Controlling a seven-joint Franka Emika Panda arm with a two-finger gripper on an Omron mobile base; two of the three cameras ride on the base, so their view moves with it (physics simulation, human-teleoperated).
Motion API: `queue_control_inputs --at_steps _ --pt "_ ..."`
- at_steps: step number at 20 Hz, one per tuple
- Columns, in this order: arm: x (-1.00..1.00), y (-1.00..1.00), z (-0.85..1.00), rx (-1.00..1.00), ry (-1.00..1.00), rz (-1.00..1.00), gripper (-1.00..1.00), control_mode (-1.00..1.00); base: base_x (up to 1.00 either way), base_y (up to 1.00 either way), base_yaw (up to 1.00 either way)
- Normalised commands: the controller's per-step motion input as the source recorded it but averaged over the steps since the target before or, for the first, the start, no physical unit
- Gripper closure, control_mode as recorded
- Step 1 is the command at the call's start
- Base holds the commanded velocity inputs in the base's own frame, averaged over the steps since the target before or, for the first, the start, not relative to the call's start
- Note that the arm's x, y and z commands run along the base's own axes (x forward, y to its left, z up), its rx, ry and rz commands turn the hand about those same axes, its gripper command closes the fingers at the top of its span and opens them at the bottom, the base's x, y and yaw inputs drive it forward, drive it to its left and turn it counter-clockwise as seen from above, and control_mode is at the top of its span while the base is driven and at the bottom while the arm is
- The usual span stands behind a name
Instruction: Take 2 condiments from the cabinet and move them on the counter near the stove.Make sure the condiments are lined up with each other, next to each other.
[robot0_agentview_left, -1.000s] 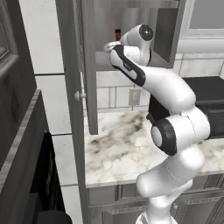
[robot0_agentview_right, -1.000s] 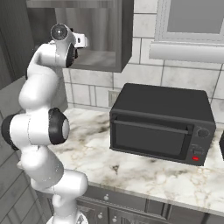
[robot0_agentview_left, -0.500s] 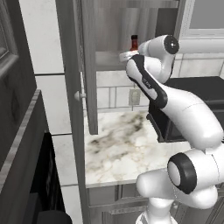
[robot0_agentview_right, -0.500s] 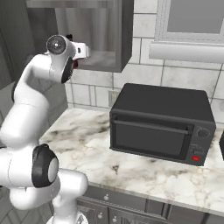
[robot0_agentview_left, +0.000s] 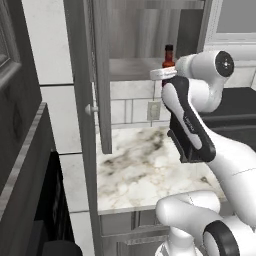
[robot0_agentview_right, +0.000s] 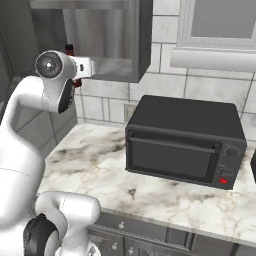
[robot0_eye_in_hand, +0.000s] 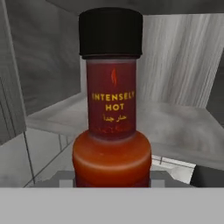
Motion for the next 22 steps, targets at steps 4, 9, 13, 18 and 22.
queue_control_inputs --at_steps 4,9,13,18,22 --pt "-0.88 -0.16 0.27 0.00 0.00 0.08 1.00 -1.00 0.00 0.00 0.00" --pt "-0.70 -0.15 0.09 0.00 0.00 0.12 1.00 -1.00 0.00 0.00 0.00" --pt "-0.49 -0.03 0.00 0.00 0.00 0.13 1.00 -1.00 0.00 0.00 0.00" --pt "-0.37 0.00 -0.22 0.00 -0.01 0.05 1.00 -1.00 0.00 0.00 0.00" --pt "-0.29 0.00 -0.24 0.03 -0.02 0.00 1.00 -1.00 0.00 0.00 0.00"
